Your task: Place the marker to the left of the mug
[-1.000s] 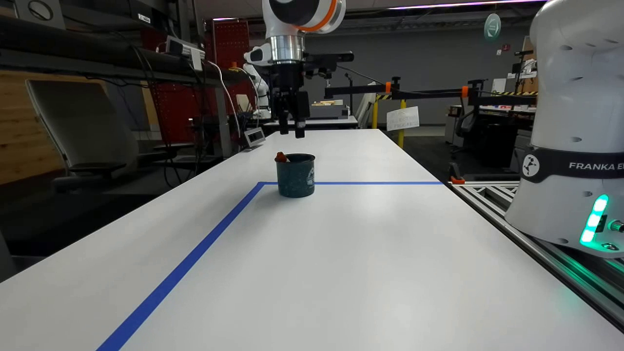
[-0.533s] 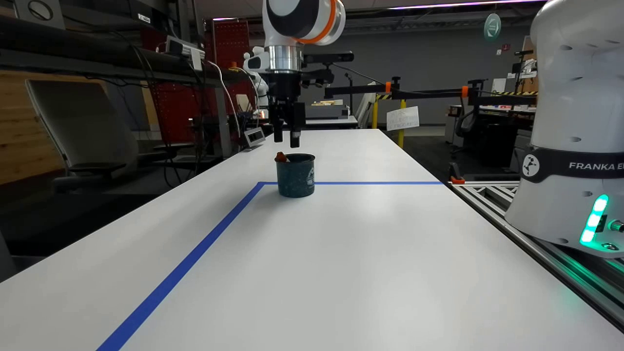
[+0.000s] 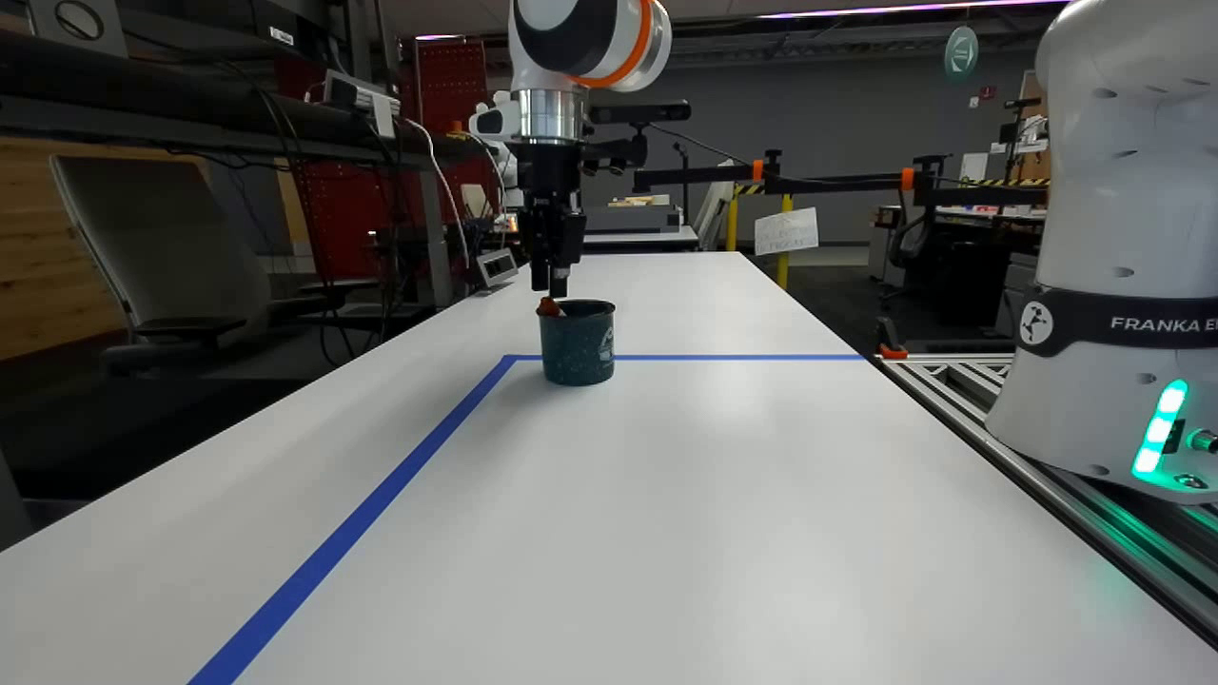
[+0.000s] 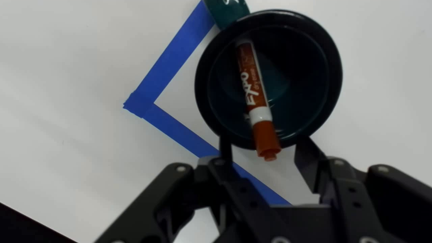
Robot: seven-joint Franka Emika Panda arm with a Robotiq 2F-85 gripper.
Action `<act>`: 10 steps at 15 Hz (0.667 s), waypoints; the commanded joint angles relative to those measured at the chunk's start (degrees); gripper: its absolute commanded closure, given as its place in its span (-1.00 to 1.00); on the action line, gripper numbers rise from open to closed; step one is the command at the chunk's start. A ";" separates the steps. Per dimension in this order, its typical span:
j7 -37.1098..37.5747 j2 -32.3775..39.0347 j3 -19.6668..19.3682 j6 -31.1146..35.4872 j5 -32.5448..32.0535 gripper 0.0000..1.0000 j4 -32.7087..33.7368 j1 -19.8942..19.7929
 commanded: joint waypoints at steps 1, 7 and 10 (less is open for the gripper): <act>-2.39 0.81 0.90 1.09 2.23 -0.14 0.22 -1.10; -2.96 1.63 1.49 1.71 2.61 0.11 0.46 -1.43; -3.28 2.07 1.82 1.99 2.85 0.37 0.72 -1.66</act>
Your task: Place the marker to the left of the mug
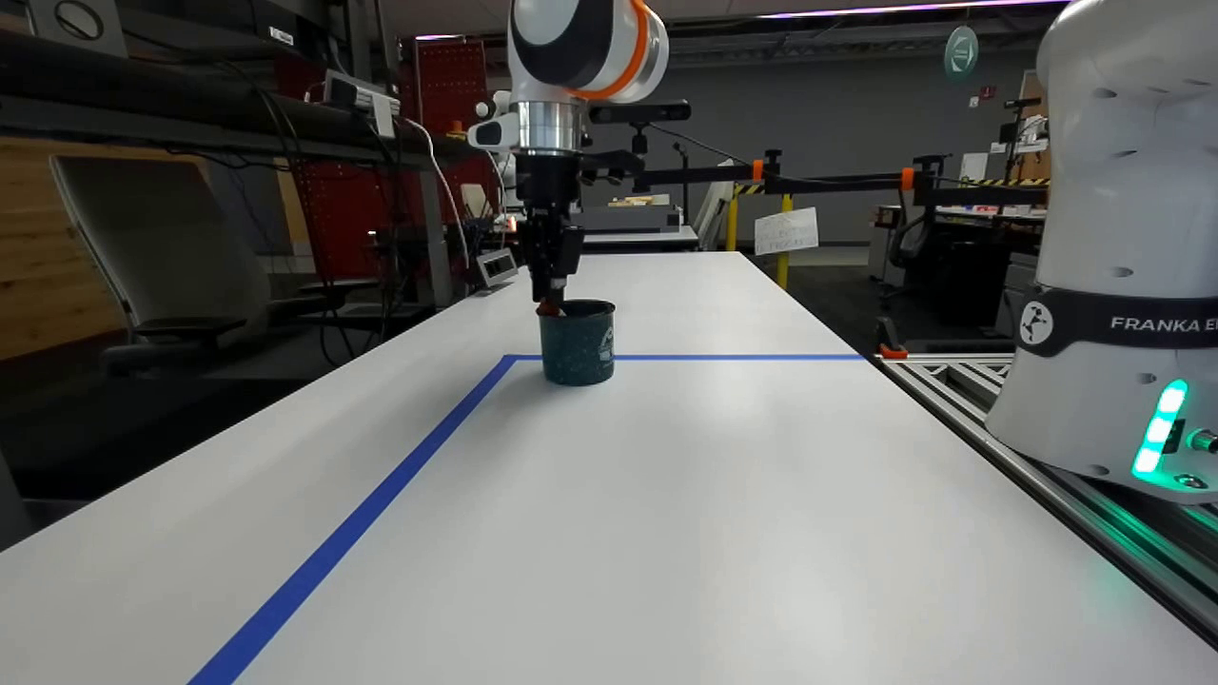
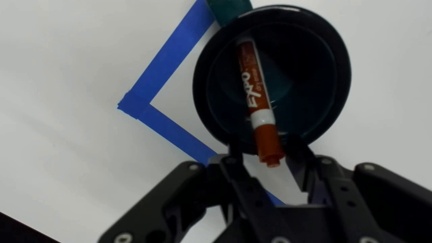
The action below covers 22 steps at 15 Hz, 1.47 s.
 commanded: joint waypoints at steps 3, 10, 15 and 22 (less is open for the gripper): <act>-2.69 1.07 1.31 1.15 2.44 0.83 0.69 -1.40; -3.84 -1.43 1.52 -0.98 3.63 0.91 -0.16 -2.02; -2.44 -5.37 0.58 -3.72 2.34 0.91 -0.79 -1.59; -2.56 -13.74 -0.04 -11.28 -0.01 0.91 -1.67 0.89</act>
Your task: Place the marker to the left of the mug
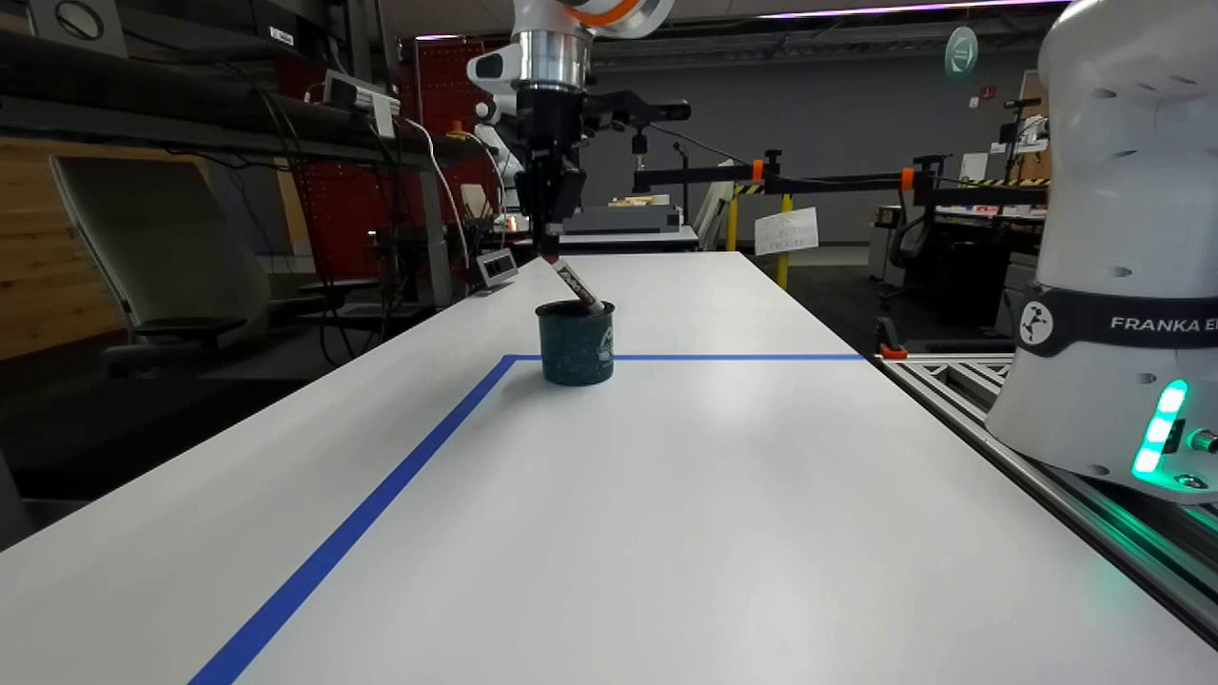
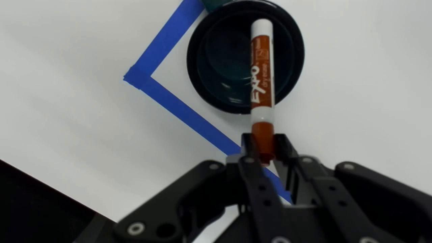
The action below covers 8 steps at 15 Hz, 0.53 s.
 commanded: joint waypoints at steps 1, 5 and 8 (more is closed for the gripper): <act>0.15 -6.11 -0.52 -3.42 -2.21 0.91 -1.72 2.07; 0.95 -9.11 0.09 -5.73 -6.04 0.91 -2.57 4.59; 1.71 -8.88 0.90 -4.98 -7.98 0.91 -4.18 6.67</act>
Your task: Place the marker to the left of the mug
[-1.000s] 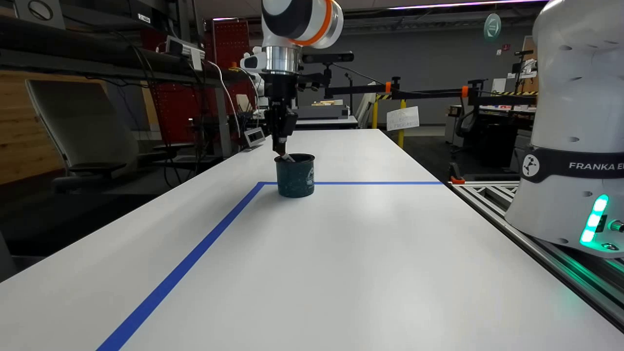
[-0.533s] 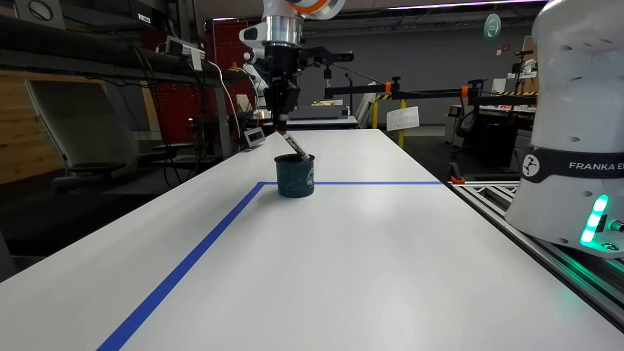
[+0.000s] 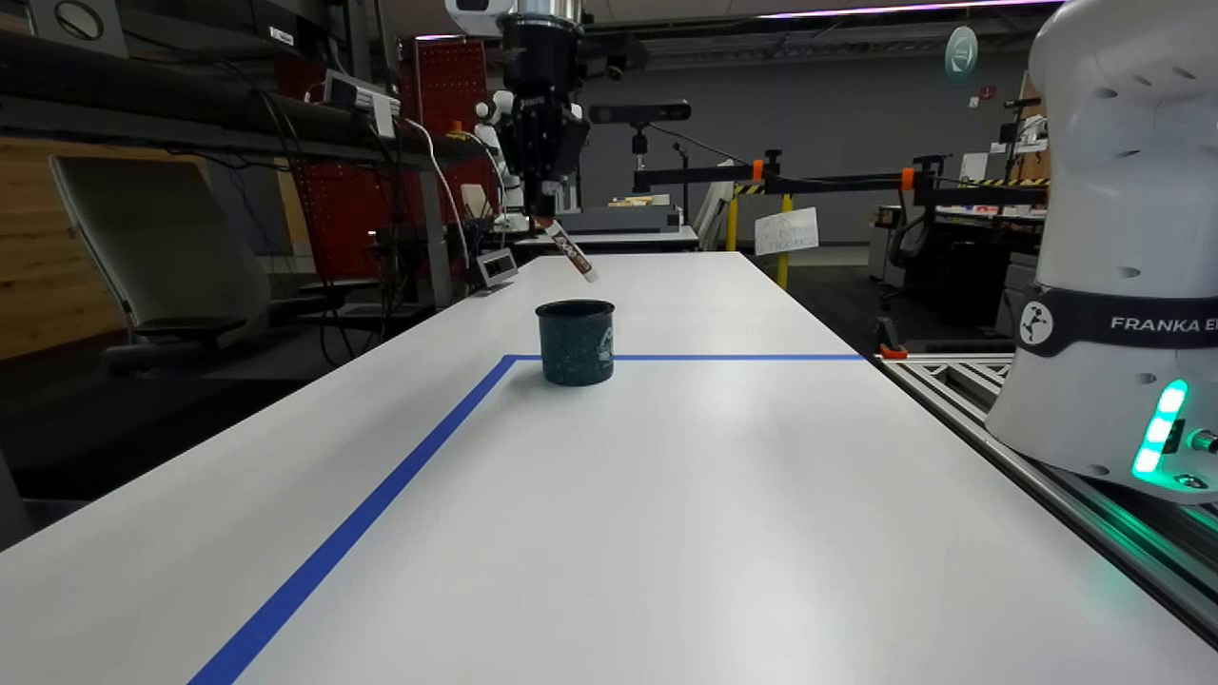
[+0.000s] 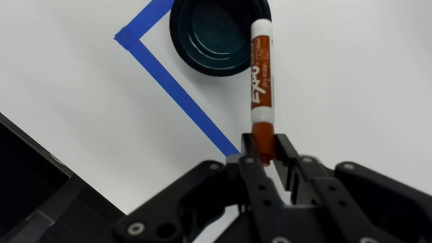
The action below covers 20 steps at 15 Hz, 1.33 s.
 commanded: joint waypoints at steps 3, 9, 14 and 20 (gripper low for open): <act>2.08 -1.27 1.48 1.36 -4.23 0.91 -4.92 3.71; 6.44 1.48 3.40 10.30 -8.43 0.91 -9.40 5.97; 9.97 8.28 3.96 22.58 -12.03 0.91 -11.81 6.08; 9.98 15.43 4.51 25.80 -15.53 0.91 -10.44 5.56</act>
